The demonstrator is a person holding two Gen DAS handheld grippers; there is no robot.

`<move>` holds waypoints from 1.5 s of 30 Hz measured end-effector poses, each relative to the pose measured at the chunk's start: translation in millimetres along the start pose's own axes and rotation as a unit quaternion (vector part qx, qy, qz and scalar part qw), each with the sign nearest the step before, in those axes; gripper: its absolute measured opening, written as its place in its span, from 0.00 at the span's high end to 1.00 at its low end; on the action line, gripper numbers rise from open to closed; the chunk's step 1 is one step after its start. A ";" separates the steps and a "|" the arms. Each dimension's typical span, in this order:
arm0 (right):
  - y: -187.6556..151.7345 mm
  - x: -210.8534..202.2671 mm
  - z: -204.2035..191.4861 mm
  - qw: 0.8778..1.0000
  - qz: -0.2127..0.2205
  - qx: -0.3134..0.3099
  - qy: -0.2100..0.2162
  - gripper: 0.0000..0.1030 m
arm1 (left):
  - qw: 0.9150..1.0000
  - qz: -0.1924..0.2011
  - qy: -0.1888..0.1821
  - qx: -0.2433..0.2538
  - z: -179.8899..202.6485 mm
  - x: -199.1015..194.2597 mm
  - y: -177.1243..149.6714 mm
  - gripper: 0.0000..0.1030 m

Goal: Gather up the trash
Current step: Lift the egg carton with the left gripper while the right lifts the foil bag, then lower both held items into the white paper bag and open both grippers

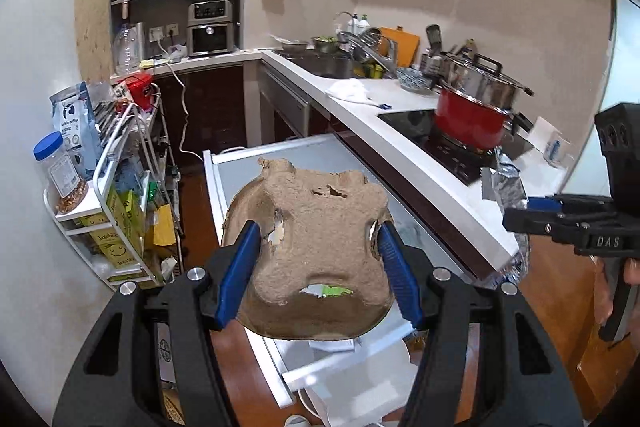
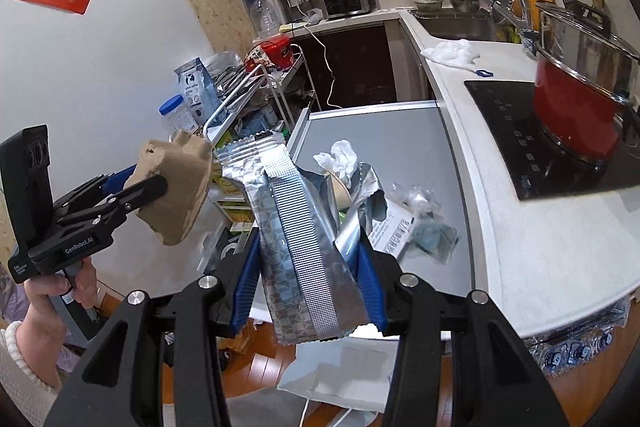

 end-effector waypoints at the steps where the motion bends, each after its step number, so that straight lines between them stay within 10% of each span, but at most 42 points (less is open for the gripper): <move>1: -4.1 -1.4 -0.1 1.000 -0.005 -0.002 -0.001 0.57 | 1.000 -0.004 -0.005 0.005 2.5 -1.9 -3.9 0.41; 10: -79.5 18.0 9.9 0.993 -0.117 0.017 0.003 0.57 | 0.992 -0.104 -0.071 0.014 29.9 -4.4 -69.8 0.41; 24: -240.3 109.5 60.3 0.949 -0.304 0.078 -0.041 0.57 | 0.945 -0.307 -0.109 0.002 56.4 62.9 -235.5 0.41; 45: -256.7 156.7 78.6 0.936 -0.329 0.106 -0.071 0.41 | 0.931 -0.356 -0.082 0.016 51.0 109.5 -271.1 0.33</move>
Point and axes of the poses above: each gripper's, at about its wrist camera, not at the fingertips, and x roughly the way its jaws point, z to its right, y to its top, the point moved 3 cm from there along x, roughly the way its jaws point, and after that the axes turned 12 degrees about z, right-handed, at the moved point
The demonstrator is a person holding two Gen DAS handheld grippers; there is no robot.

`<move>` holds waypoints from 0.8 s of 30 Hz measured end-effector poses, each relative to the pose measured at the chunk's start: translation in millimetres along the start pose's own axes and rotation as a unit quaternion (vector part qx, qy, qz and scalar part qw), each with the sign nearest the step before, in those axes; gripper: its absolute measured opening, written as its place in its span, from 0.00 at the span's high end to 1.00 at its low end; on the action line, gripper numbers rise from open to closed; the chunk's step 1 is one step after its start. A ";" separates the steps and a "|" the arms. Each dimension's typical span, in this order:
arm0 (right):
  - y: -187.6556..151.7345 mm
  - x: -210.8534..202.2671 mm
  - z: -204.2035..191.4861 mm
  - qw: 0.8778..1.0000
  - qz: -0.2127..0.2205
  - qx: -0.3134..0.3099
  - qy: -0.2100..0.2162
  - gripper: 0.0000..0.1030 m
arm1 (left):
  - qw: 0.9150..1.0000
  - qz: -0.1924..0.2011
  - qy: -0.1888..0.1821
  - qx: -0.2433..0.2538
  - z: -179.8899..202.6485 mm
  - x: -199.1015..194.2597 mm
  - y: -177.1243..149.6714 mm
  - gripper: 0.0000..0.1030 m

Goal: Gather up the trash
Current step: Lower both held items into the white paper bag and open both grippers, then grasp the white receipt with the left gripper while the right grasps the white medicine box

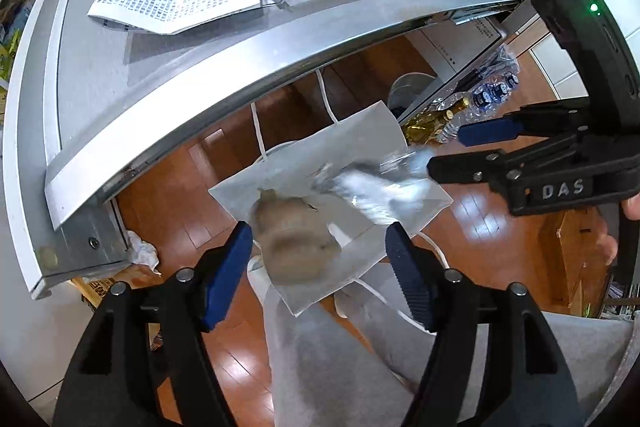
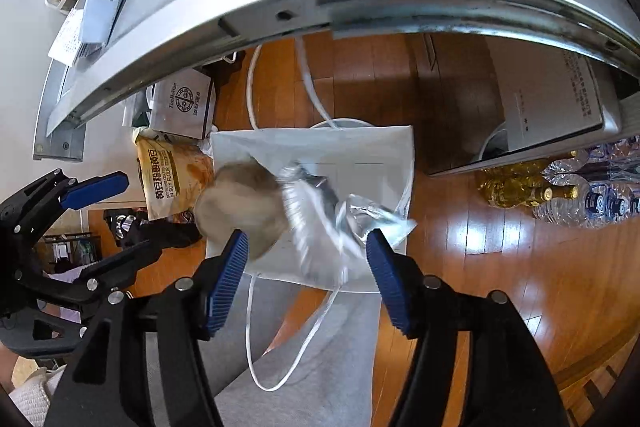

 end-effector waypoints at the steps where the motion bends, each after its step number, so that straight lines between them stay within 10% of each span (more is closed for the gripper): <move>1: 0.1 -2.1 1.8 1.000 0.001 0.002 -0.001 0.41 | 1.000 -0.003 -0.001 -0.001 -0.6 0.2 -0.3 0.33; 14: -7.0 -65.6 -4.1 0.999 0.031 -0.033 -0.006 0.41 | 1.000 0.017 -0.005 0.005 -9.1 -43.4 -2.7 0.33; 22: 49.0 -146.8 -32.6 0.985 0.171 -0.016 0.002 0.18 | 0.988 0.129 0.070 0.037 -13.9 -108.2 31.3 0.31; 24: 70.1 -149.2 -35.3 0.982 0.190 -0.002 0.002 0.13 | 0.985 0.152 0.079 0.032 -18.6 -112.0 46.6 0.18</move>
Point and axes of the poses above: each gripper's, at about its wrist camera, not at the fingertips, and x roughly the way its jaws point, z to its right, y to its top, the point moved 3 cm from there along x, roughly the way its jaws point, and after that the axes turned 12 degrees about z, right-handed, at the moved point
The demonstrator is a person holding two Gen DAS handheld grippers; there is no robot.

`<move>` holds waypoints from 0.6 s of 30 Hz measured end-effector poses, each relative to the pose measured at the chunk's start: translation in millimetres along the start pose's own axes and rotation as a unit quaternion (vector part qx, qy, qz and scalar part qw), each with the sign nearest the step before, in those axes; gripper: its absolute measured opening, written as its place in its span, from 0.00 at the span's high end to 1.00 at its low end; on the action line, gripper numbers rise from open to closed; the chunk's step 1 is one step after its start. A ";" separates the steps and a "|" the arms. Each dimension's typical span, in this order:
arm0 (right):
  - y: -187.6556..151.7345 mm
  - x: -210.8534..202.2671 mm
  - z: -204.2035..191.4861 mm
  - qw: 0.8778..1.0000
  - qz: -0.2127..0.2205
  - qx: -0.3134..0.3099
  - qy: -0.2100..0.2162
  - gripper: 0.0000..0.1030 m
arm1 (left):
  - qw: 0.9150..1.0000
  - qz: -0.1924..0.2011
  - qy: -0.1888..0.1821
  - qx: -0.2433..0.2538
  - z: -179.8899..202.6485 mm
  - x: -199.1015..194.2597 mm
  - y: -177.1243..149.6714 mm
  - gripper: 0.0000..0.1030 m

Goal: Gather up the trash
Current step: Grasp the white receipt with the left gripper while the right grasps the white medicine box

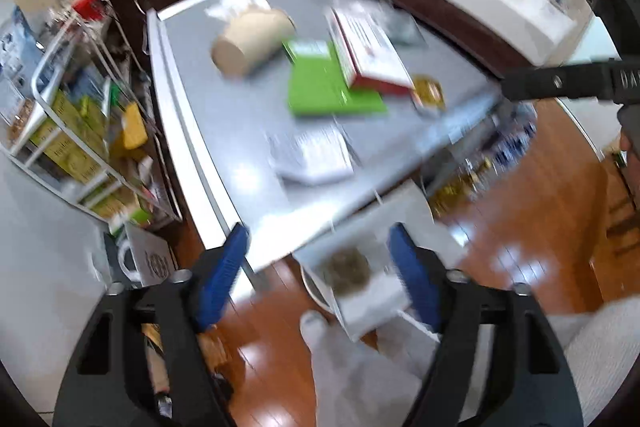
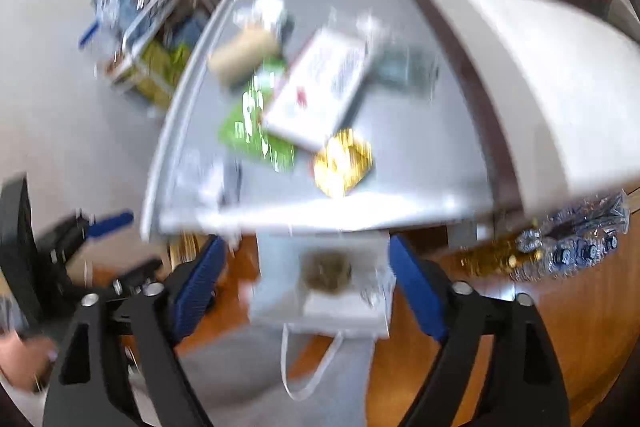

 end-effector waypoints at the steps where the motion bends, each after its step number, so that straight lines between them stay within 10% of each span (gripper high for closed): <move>1: 10.9 6.8 -1.9 1.000 0.005 0.007 -0.004 0.13 | 1.000 0.009 0.003 -0.001 -3.1 3.1 3.3 0.17; 18: 69.4 112.7 -8.4 0.996 -0.044 0.013 -0.075 0.13 | 0.999 -0.005 0.009 -0.050 -6.3 66.5 16.5 0.17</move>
Point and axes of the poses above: each gripper's, at about its wrist camera, not at the fingertips, and x roughly the way its jaws point, z to its right, y to its top, the point moved 3 cm from there along x, roughly the way its jaws point, and after that the axes turned 12 degrees about z, right-handed, at the moved point
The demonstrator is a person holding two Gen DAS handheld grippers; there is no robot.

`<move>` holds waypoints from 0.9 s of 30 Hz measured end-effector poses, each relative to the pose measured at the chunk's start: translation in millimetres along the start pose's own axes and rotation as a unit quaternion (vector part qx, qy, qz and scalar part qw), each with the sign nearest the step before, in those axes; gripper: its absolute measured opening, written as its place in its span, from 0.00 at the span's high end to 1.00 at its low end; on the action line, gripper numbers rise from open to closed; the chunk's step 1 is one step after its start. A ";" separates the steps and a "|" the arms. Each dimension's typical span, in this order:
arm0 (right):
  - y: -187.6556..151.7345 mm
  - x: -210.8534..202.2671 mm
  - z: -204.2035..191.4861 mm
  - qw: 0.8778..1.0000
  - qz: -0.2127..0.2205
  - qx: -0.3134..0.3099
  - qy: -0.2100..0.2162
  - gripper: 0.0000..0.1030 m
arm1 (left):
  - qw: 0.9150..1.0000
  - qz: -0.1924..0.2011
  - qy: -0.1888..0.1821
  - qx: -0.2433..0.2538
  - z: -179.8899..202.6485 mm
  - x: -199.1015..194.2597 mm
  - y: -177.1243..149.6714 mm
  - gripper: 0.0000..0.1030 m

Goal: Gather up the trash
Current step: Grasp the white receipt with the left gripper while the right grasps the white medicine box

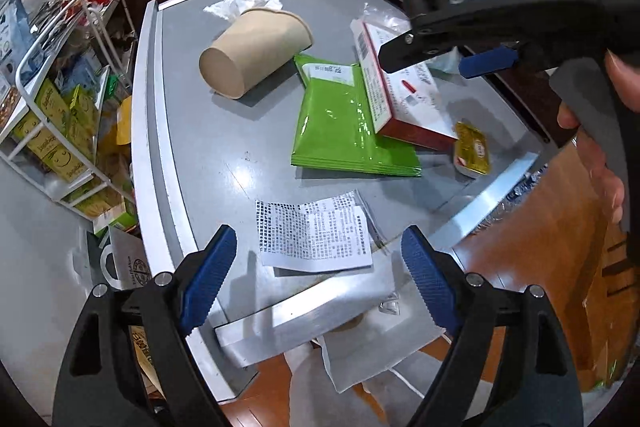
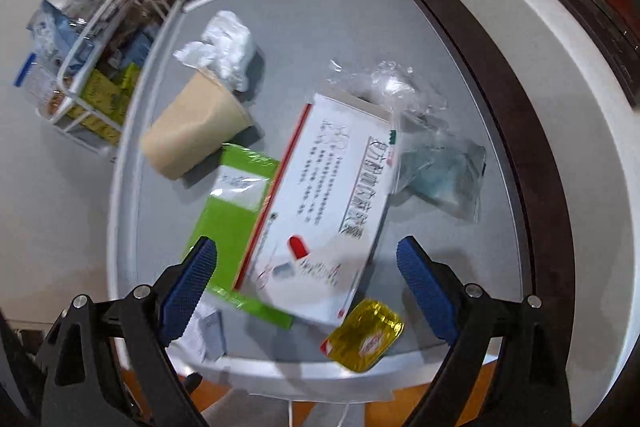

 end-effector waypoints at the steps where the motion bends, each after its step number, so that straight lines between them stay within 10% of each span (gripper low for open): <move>1: 0.7 3.0 0.3 1.000 -0.002 0.004 0.000 0.13 | 1.000 0.001 0.000 -0.004 -0.1 1.8 -0.2 0.17; 27: 6.5 14.4 17.7 0.996 -0.018 0.077 0.040 0.28 | 0.996 -0.004 -0.077 -0.039 -11.8 12.7 6.3 0.69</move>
Point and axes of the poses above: each gripper's, at about its wrist camera, not at the fingertips, and x roughly the way its jaws point, z to its right, y to its top, the point moved 3 cm from there along x, roughly the way its jaws point, and after that the axes turned 12 degrees about z, right-handed, at the moved point
